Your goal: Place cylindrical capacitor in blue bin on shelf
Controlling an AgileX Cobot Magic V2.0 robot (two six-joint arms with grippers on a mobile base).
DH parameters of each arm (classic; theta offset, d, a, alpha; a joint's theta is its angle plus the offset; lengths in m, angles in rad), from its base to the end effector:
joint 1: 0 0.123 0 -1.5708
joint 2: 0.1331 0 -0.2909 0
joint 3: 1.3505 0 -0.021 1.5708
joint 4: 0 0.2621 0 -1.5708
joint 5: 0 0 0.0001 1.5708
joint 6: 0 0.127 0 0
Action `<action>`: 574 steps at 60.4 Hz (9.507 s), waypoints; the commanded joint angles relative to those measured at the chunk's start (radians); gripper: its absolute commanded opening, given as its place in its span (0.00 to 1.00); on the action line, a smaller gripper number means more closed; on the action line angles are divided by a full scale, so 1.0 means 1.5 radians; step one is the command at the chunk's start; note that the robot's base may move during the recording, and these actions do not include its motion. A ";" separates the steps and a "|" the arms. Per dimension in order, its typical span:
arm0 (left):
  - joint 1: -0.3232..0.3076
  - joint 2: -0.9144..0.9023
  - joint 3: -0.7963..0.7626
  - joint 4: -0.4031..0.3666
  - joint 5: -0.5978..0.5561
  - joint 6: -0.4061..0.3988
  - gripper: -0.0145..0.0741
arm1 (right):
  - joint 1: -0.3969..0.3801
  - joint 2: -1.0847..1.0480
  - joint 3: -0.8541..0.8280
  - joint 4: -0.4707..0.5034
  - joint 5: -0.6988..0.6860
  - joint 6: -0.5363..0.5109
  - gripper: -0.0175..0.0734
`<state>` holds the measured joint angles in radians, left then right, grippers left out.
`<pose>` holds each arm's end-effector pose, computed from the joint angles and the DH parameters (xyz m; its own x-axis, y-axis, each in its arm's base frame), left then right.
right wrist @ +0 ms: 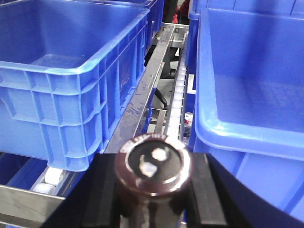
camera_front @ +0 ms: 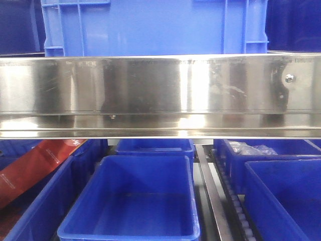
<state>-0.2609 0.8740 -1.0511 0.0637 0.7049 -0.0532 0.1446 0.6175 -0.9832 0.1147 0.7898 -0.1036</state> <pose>0.2012 -0.0483 0.4035 -0.4122 0.1052 -0.9050 0.2198 0.9755 0.0133 0.1304 0.0294 0.4134 -0.3190 -0.0693 -0.9452 -0.2269 0.9739 0.0052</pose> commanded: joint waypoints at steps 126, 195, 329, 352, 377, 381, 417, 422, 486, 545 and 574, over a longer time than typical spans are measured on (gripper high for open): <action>-0.226 0.652 -0.565 -0.036 -0.116 0.105 0.04 | 0.002 -0.002 -0.005 -0.003 -0.014 0.000 0.08; -0.195 0.507 -0.587 -0.054 0.157 0.096 0.06 | 0.002 -0.002 -0.005 -0.003 -0.044 0.000 0.08; 0.006 -0.257 0.186 -0.066 0.009 0.016 0.04 | 0.230 0.880 -0.705 0.044 -0.016 -0.029 0.48; 0.006 -0.257 0.186 -0.066 0.007 0.016 0.04 | 0.226 0.832 -0.713 0.044 0.008 -0.029 0.57; 0.006 -0.257 0.186 -0.066 0.004 0.016 0.04 | 0.153 0.665 -0.700 0.038 0.089 -0.025 0.05; 0.006 -0.257 0.186 -0.066 -0.003 0.016 0.04 | 0.144 0.630 -0.671 0.028 0.090 -0.025 0.01; 0.006 -0.257 0.186 -0.066 -0.048 0.016 0.04 | 0.116 0.175 -0.022 -0.003 -0.213 -0.025 0.01; 0.006 -0.257 0.186 -0.066 -0.048 0.016 0.04 | 0.116 0.110 0.057 -0.003 -0.239 -0.025 0.01; 0.006 -0.257 0.186 -0.066 -0.048 0.016 0.04 | 0.116 -0.196 0.332 0.002 -0.357 -0.025 0.01; 0.132 -0.583 0.694 -0.027 -0.458 0.016 0.04 | 0.116 -0.196 0.332 0.002 -0.357 -0.025 0.01; 0.131 -0.583 0.701 -0.027 -0.452 0.016 0.04 | 0.116 -0.196 0.332 0.002 -0.357 -0.025 0.01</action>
<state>-0.0647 0.0056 0.0010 0.0220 0.0477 -0.0256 0.3220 0.3296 -0.4887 0.1186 0.2765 -0.1389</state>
